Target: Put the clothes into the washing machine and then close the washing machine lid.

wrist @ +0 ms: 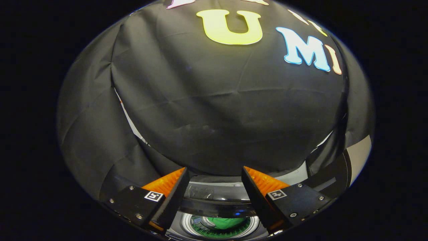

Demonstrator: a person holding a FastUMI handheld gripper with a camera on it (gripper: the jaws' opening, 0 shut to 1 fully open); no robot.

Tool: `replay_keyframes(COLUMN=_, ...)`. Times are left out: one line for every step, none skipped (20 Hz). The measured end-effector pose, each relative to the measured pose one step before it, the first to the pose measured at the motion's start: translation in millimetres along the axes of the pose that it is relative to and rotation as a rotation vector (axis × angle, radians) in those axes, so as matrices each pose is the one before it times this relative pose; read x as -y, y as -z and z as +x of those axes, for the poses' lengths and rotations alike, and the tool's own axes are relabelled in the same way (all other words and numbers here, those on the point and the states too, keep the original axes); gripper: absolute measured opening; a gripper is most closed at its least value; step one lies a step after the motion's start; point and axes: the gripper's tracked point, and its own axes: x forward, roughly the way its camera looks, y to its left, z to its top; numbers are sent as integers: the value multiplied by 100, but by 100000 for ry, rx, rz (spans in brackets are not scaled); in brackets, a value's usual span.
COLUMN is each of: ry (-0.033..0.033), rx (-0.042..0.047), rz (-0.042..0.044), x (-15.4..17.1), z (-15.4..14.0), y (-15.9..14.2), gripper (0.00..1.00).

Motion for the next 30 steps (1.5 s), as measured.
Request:
replay_keyframes(ry=-148, rx=904, rz=-324, x=-121, z=-332, y=222, gripper=97)
replay_keyframes(ry=-126, rx=663, rz=-33, x=-27, z=-263, y=232, gripper=97)
replay_keyframes(ry=-437, rx=789, rz=-265, x=-143, z=-373, y=294, gripper=97)
replay_keyframes(ry=-539, rx=891, rz=-297, x=-110, z=-315, y=61, gripper=97)
replay_keyframes(ry=-435, rx=625, rz=-134, x=-62, z=-394, y=348, gripper=97)
replay_keyframes(ry=-355, rx=482, rz=-151, x=-101, z=-386, y=194, gripper=97)
replay_keyframes(ry=-347, rx=526, rz=-203, x=-86, z=-340, y=302, gripper=97)
replay_keyframes(ry=-303, rx=391, rz=-129, x=-87, z=-240, y=162, gripper=97)
replay_keyframes(ry=-253, rx=362, rz=-127, x=-89, z=-393, y=316, gripper=97)
replay_keyframes(ry=-196, rx=263, rz=23, x=-9, z=-133, y=89, gripper=97)
replay_keyframes(ry=-310, rx=-120, rz=18, x=74, z=-338, y=145, gripper=97)
replay_keyframes(ry=-360, rx=168, rz=2, x=58, z=-237, y=143, gripper=96)
replay_keyframes(ry=-230, rx=272, rz=28, x=-145, z=-322, y=452, gripper=96)
replay_keyframes(ry=-113, rx=532, rz=-52, x=-44, z=-276, y=143, gripper=96)
replay_keyframes(ry=-98, rx=537, rz=-18, x=-59, z=-329, y=331, gripper=96)
replay_keyframes(ry=-11, rx=524, rz=-100, x=-91, z=-252, y=272, gripper=96)
replay_keyframes(ry=26, rx=290, rz=121, x=-70, z=-371, y=363, gripper=96)
replay_keyframes(ry=-96, rx=75, rz=-20, x=-56, z=-305, y=293, gripper=96)
replay_keyframes(ry=-287, rx=144, rz=111, x=-168, z=-267, y=284, gripper=96)
replay_keyframes(ry=-430, rx=163, rz=51, x=-30, z=-269, y=261, gripper=96)
replay_keyframes(ry=-331, rx=220, rz=-87, x=-100, z=-270, y=361, gripper=96)
replay_keyframes(ry=-230, rx=-21, rz=-82, x=-95, z=-202, y=289, gripper=96)
replay_keyframes(ry=-180, rx=102, rz=265, x=24, z=-327, y=277, gripper=96)
replay_keyframes(ry=-213, rx=102, rz=99, x=-53, z=-222, y=293, gripper=96)
replay_keyframes(ry=-287, rx=-63, rz=162, x=-67, z=-248, y=319, gripper=95)
replay_keyframes(ry=-717, rx=-402, rz=274, x=-117, z=-205, y=303, gripper=95)
replay_keyframes(ry=-893, rx=-209, rz=316, x=-166, z=-295, y=522, gripper=95)
replay_keyframes(ry=-465, rx=65, rz=306, x=-43, z=-267, y=307, gripper=96)
replay_keyframes(ry=-202, rx=-168, rz=437, x=7, z=-379, y=494, gripper=96)
replay_keyframes(ry=-73, rx=29, rz=275, x=-16, z=-246, y=415, gripper=95)
